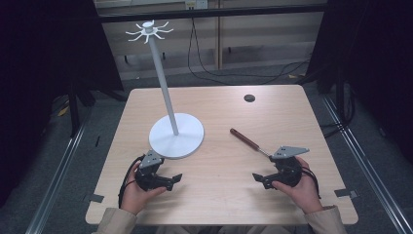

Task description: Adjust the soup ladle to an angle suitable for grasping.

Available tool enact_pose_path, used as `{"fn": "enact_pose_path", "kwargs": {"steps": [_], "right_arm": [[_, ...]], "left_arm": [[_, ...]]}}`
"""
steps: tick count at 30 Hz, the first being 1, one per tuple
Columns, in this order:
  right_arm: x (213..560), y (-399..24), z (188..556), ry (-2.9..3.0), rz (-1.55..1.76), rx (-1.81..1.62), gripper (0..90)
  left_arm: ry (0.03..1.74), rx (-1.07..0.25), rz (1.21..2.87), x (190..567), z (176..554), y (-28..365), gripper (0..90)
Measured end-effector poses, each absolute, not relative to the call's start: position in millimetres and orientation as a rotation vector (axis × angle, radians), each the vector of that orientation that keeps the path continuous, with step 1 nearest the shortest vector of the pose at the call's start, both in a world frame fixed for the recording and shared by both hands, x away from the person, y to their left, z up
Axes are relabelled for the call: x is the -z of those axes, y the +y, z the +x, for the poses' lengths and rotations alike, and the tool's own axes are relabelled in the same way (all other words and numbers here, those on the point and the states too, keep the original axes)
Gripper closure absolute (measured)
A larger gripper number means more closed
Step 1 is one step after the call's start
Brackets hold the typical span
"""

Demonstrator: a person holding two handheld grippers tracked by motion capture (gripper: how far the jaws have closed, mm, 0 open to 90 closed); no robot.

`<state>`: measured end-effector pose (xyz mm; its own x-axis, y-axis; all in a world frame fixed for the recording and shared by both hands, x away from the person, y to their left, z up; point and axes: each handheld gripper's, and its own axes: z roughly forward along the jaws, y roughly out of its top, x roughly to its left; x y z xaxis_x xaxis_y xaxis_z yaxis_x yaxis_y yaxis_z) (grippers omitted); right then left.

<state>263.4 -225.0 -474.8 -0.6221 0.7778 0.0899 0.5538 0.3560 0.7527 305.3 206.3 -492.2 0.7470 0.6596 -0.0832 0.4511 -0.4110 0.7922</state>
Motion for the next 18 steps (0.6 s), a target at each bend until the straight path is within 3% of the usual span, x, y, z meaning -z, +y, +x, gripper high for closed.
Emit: {"fn": "enact_pose_path", "kwargs": {"steps": [18], "right_arm": [[459.4, -214.3, 309.6, 2.406, 1.200, -0.990, 11.7]], "left_arm": [[0.845, -0.306, 2.067, 490.6, 303.2, 211.4, 4.7]]}}
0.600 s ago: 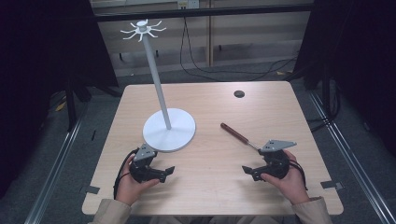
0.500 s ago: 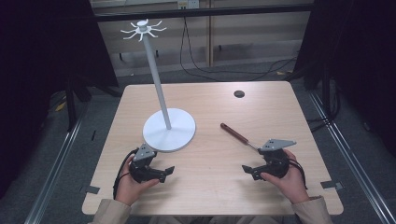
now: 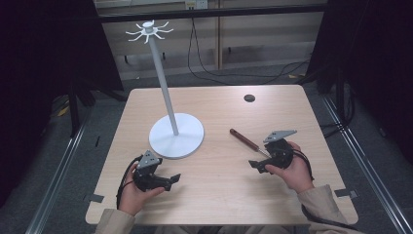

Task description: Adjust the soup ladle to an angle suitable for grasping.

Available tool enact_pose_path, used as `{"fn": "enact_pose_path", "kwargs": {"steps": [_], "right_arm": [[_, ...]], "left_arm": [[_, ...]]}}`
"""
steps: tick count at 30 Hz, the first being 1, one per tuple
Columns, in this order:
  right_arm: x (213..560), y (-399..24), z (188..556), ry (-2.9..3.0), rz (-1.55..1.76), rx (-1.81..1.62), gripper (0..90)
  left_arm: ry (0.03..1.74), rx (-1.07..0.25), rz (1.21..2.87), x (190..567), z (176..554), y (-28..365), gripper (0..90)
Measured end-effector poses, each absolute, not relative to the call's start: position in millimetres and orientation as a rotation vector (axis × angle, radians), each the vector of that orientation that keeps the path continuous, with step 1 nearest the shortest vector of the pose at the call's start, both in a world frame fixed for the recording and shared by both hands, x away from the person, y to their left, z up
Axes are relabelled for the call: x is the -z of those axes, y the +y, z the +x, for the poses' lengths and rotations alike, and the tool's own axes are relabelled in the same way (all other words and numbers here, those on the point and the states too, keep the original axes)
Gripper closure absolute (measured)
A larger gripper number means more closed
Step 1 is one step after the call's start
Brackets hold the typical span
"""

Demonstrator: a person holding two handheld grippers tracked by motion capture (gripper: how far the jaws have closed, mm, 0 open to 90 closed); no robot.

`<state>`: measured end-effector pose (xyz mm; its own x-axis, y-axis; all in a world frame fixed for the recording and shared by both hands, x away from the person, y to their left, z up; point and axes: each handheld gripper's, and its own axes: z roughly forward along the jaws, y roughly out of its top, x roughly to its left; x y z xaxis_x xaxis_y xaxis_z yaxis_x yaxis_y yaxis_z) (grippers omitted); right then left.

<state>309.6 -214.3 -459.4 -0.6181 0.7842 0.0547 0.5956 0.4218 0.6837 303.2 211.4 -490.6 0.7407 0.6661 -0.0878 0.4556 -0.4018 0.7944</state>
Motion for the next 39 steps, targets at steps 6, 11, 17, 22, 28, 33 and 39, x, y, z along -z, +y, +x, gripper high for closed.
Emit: {"fn": "enact_pose_path", "kwargs": {"steps": [6, 11, 17, 22, 28, 33, 39], "right_arm": [[460.3, -212.4, 335.4, 2.433, 1.222, -0.890, 14.1], [466.7, -210.7, 350.5, 2.467, 1.216, -0.818, 18.6], [472.2, -205.8, 363.7, 2.514, 1.233, -0.720, 29.5], [477.3, -201.2, 374.6, 2.553, 1.255, -0.652, 40.2], [478.8, -195.9, 387.6, 2.583, 1.278, -0.604, 49.9], [480.3, -196.1, 394.6, 2.594, 1.330, -0.611, 58.1], [478.0, -195.5, 400.8, 2.613, 1.374, -0.584, 70.7]], "left_arm": [[0.850, -0.310, 2.068, 490.2, 303.4, 212.9, 5.0], [0.847, -0.315, 2.060, 489.8, 303.4, 215.0, 5.3], [0.848, -0.319, 2.062, 489.5, 303.1, 215.1, 5.5], [0.839, -0.327, 2.050, 487.9, 303.1, 215.8, 6.7], [0.841, -0.322, 2.053, 488.4, 303.3, 216.1, 6.8], [0.844, -0.318, 2.053, 488.6, 302.6, 215.9, 6.8], [0.843, -0.323, 2.055, 488.5, 302.6, 215.3, 7.0]]}}
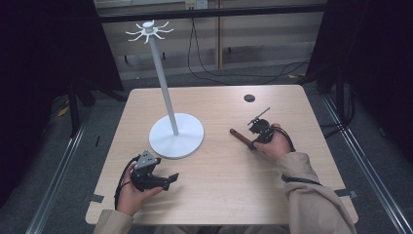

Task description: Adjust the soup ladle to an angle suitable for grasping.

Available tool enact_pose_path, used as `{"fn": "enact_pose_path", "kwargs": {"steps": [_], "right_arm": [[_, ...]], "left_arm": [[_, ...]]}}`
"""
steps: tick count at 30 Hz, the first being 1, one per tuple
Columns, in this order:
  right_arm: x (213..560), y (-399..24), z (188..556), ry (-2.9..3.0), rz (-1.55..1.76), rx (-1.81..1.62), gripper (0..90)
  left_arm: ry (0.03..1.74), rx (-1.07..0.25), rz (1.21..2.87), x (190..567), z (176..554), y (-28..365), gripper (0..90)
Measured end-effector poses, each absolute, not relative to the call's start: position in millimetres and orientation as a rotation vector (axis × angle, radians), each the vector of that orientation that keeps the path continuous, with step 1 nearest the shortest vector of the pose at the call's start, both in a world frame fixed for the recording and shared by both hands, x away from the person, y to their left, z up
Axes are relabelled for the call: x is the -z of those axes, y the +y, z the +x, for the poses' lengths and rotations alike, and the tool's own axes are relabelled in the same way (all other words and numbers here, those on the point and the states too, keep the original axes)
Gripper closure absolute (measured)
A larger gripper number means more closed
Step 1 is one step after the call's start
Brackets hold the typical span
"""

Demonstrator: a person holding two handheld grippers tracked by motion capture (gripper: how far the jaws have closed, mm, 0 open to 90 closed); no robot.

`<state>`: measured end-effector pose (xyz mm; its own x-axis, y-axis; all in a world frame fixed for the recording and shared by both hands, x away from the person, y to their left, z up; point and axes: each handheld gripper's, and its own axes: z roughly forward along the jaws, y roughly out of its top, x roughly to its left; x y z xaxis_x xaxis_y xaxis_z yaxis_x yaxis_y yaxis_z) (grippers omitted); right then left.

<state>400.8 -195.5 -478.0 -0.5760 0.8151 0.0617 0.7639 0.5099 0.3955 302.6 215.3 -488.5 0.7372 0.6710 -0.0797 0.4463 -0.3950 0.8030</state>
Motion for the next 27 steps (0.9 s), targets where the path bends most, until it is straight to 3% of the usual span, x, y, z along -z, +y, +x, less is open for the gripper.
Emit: {"fn": "enact_pose_path", "kwargs": {"steps": [14, 27], "right_arm": [[476.3, -200.4, 401.1, 2.611, 1.452, -0.632, 74.8], [431.4, -230.7, 380.2, 2.368, 1.464, -1.003, 75.0]], "left_arm": [[0.847, -0.333, 2.043, 486.6, 302.9, 216.8, 7.4], [0.837, -0.329, 2.043, 485.9, 302.8, 211.4, 7.5]]}}
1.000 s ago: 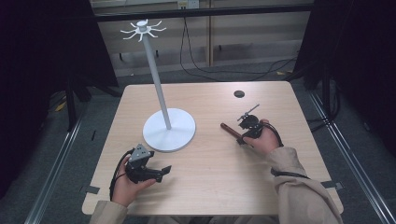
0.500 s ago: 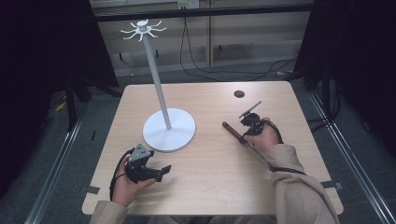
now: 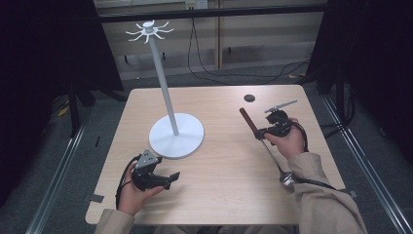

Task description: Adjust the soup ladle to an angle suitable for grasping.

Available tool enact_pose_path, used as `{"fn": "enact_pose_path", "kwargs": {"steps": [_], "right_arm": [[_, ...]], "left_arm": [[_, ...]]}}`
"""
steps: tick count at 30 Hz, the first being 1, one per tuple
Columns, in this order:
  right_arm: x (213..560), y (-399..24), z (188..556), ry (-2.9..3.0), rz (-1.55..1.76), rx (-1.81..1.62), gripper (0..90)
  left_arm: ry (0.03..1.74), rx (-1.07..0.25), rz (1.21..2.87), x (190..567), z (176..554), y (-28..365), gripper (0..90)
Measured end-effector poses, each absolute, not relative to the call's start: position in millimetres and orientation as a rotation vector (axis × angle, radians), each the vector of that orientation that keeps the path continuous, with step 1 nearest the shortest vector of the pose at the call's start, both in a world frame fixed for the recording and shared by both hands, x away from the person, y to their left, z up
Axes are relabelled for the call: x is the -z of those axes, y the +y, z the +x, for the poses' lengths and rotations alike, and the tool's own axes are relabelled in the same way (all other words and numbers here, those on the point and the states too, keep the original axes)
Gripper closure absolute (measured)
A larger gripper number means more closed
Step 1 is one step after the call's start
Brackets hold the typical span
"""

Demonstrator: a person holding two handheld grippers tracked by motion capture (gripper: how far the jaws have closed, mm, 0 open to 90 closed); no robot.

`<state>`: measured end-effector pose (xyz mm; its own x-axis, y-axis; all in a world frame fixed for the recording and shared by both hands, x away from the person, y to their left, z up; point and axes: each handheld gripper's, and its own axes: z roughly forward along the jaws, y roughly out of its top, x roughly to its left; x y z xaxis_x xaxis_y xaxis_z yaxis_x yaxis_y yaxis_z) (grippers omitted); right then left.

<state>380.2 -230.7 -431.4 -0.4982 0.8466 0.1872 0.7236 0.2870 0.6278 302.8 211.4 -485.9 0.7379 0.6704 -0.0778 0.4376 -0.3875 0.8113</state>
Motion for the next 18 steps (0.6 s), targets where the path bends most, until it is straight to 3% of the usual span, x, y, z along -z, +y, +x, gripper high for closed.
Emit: {"fn": "enact_pose_path", "kwargs": {"steps": [18], "right_arm": [[392.7, -247.6, 337.2, 2.118, 1.236, -1.476, 75.6]], "left_arm": [[0.824, -0.306, 2.027, 482.3, 304.2, 202.8, 7.4]]}}
